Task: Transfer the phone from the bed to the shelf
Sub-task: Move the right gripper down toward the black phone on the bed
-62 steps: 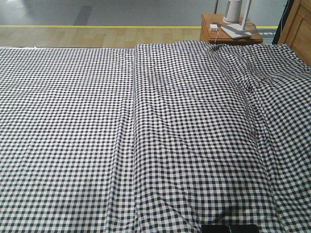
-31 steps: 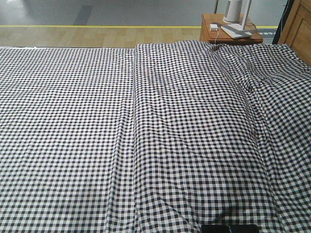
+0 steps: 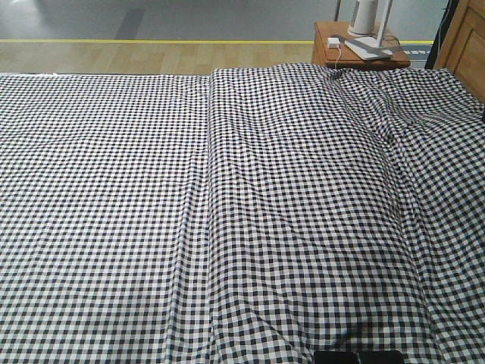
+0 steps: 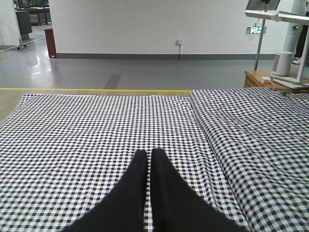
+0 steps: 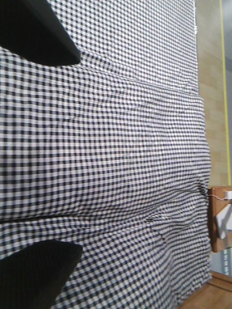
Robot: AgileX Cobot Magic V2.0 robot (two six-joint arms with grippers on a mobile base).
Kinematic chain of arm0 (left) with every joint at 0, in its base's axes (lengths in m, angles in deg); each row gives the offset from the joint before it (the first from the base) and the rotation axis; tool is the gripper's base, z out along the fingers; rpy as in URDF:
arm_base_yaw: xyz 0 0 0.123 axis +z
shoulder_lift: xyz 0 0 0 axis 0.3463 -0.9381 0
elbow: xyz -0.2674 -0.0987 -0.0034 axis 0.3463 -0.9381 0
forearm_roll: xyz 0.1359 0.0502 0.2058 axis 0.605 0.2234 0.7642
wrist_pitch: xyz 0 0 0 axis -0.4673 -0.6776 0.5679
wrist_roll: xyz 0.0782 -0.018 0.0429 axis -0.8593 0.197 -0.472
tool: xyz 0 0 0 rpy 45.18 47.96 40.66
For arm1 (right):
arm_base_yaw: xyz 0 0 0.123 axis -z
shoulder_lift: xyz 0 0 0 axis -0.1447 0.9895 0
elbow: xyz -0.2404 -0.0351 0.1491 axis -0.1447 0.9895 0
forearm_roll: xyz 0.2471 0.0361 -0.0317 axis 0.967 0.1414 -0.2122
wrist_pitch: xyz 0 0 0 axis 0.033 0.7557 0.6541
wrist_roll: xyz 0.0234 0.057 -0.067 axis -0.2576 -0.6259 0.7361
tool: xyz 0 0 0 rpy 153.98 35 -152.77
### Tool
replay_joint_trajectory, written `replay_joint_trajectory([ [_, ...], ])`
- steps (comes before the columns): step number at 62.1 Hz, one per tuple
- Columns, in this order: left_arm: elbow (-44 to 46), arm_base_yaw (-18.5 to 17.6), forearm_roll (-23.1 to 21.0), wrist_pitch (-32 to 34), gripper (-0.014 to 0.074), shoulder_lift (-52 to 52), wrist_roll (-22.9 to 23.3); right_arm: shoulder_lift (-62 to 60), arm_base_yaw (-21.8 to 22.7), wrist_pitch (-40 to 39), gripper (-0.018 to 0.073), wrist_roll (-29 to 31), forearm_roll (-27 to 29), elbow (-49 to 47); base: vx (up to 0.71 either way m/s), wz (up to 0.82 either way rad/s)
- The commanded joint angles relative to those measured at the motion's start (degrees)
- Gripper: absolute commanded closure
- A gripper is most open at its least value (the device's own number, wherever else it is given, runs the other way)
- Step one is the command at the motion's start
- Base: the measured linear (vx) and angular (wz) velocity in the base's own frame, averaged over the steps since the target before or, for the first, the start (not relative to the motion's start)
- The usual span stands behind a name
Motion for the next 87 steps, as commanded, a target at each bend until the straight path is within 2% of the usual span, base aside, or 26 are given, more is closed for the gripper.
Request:
replay_joint_trajectory([
  [1,1.22,-0.20,-0.52,4.15,0.0595,0.77,0.33,1.30,0.03,1.31,-0.0152,-1.45,-2.21,-4.62,0.00,0.00],
  [11,1.22,-0.20,-0.52,4.15,0.0595,0.77,0.33,4.60,0.07,10.03,-0.0148,-1.66,-5.05,-10.39,0.00,0.00],
  [22,1.22,-0.20,-0.52,4.15,0.0595,0.77,0.33,6.90,0.07,14.76,-0.0143,-1.83,-7.37,-15.09,0.00,0.00],
  [51,1.22,-0.20,-0.52,4.15,0.0595,0.77,0.33,8.51,0.20,21.24,-0.0127,-4.63,-16.62,-17.23,0.00,0.00],
  [60,1.22,-0.20,-0.52,4.15,0.0595,0.77,0.33,10.01,5.74,22.21,-0.0123,-3.52,-16.44,-17.23,0.00,0.00],
  [65,1.22,-0.20,-0.52,4.15,0.0595,0.77,0.33,11.45,10.69,22.22,-0.0120,0.72,-14.44,-17.23,0.00,0.00],
  [75,1.22,-0.20,-0.52,4.15,0.0595,0.77,0.33,16.18,19.20,19.09,-0.0111,7.34,-3.68,-17.12,0.00,0.00],
  [79,1.22,-0.20,-0.52,4.15,0.0595,0.77,0.33,19.07,21.20,16.61,-0.0108,10.78,0.84,-17.12,0.00,0.00],
  [87,1.22,-0.20,-0.52,4.15,0.0595,0.77,0.33,25.60,23.47,15.07,-0.0101,16.89,6.40,-17.12,0.00,0.00],
])
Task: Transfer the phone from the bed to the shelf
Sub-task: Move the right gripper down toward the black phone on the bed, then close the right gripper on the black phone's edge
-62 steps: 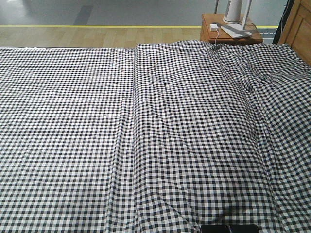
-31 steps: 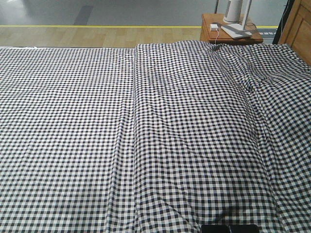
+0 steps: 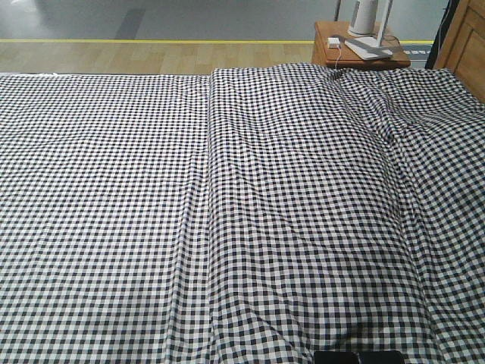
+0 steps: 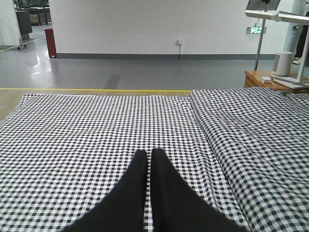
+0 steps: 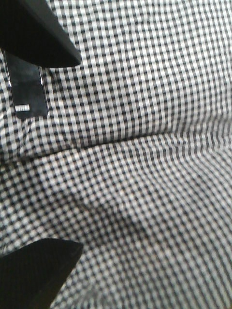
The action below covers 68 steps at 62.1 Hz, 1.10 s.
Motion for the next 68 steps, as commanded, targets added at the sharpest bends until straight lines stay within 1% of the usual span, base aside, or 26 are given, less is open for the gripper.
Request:
replay_joint_trajectory([
  [1,1.22,-0.20,-0.52,4.15,0.0595,0.77,0.33,4.23,1.96,-4.36,-0.0101,5.68,4.60,-1.62,0.00,0.00],
  [7,1.22,-0.20,-0.52,4.15,0.0595,0.77,0.33,9.43,3.64,-4.49,-0.0096,8.57,7.71,-1.62,0.00,0.00],
  [13,1.22,-0.20,-0.52,4.15,0.0595,0.77,0.33,14.30,5.41,-4.22,-0.0093,11.51,12.49,-1.62,0.00,0.00],
  [25,1.22,-0.20,-0.52,4.15,0.0595,0.77,0.33,22.96,9.23,-2.36,-0.0088,21.63,23.40,-1.62,0.00,0.00],
  [31,1.22,-0.20,-0.52,4.15,0.0595,0.77,0.33,27.03,10.88,-1.40,-0.0084,28.33,28.54,-1.62,0.00,0.00],
  [37,1.22,-0.20,-0.52,4.15,0.0595,0.77,0.33,31.10,12.31,0.93,-0.0079,32.20,32.51,-1.62,0.00,0.00],
  [41,1.22,-0.20,-0.52,4.15,0.0595,0.77,0.33,33.69,12.82,2.42,-0.0074,33.74,33.67,-1.62,0.00,0.00],
  [52,1.22,-0.20,-0.52,4.15,0.0595,0.77,0.33,40.65,13.02,7.32,-0.0064,38.49,33.57,-1.62,0.00,0.00],
  [61,1.22,-0.20,-0.52,4.15,0.0595,0.77,0.33,45.33,13.02,9.84,-0.0057,40.34,33.57,-1.62,0.00,0.00],
  [68,1.22,-0.20,-0.52,4.15,0.0595,0.77,0.33,48.34,13.02,10.16,-0.0053,41.41,33.46,-1.43,0.00,0.00],
])
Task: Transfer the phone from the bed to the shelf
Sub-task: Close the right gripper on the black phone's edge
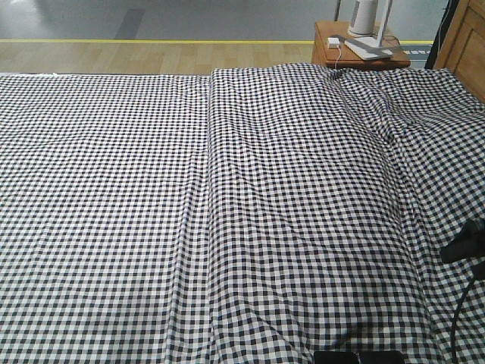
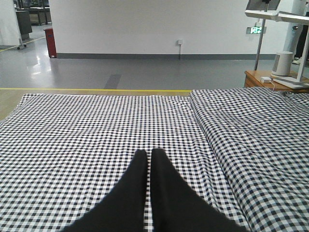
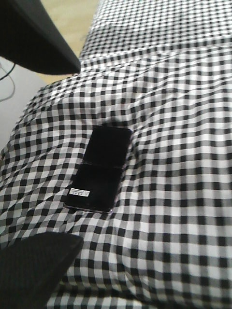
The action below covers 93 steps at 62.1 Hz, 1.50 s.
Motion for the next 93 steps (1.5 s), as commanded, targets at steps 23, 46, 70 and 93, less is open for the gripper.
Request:
replay_joint_trajectory([
  [23,1.22,-0.20,-0.52,4.15,0.0595,0.77,0.33,8.19,0.45,4.71,-0.0039,2.63,1.73,-1.25,0.00,0.00],
  [46,1.22,-0.20,-0.52,4.15,0.0595,0.77,0.33,11.61,0.45,-7.44,-0.0034,11.27,4.01,8.81,0.00,0.00],
  [70,1.22,-0.20,-0.52,4.15,0.0595,0.77,0.33,19.74,0.45,-9.30,-0.0034,16.25,9.24,10.75,0.00,0.00],
  [93,1.22,-0.20,-0.52,4.15,0.0595,0.77,0.33,25.31,0.45,-14.25,-0.0034,21.63,11.89,10.70,0.00,0.00],
])
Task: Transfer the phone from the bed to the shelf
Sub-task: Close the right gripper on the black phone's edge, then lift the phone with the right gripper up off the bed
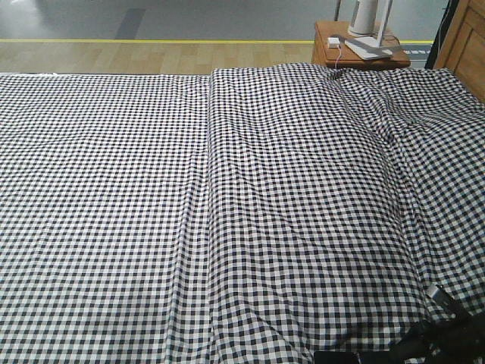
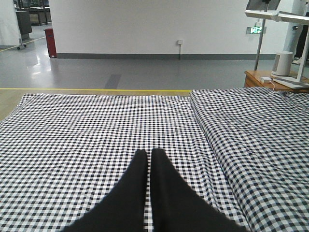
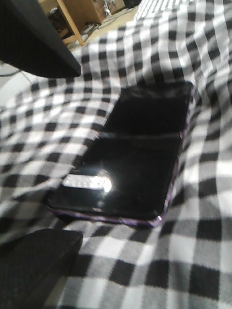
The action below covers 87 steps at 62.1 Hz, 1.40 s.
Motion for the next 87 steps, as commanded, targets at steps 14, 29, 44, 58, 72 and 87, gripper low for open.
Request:
replay_joint_trajectory([
  [14,1.22,-0.20,-0.52,4.15,0.0595,0.77,0.33,-0.53,0.45,0.54,-0.0034,7.02,7.14,-0.47,0.00,0.00],
  [29,1.22,-0.20,-0.52,4.15,0.0595,0.77,0.33,3.50,0.45,3.32,-0.0034,10.13,12.70,-0.47,0.00,0.00],
  [44,1.22,-0.20,-0.52,4.15,0.0595,0.77,0.33,7.38,0.45,8.86,-0.0034,11.12,16.22,-0.47,0.00,0.00],
  [58,1.22,-0.20,-0.52,4.15,0.0595,0.77,0.33,7.90,0.45,9.66,0.0004,11.73,16.78,-0.47,0.00,0.00],
  [72,1.22,-0.20,-0.52,4.15,0.0595,0.77,0.33,7.90,0.45,10.08,0.0265,11.79,16.85,-0.47,0.00,0.00],
  [87,1.22,-0.20,-0.52,4.15,0.0595,0.77,0.33,7.84,0.45,12.20,0.0573,13.39,17.14,-0.47,0.00,0.00],
])
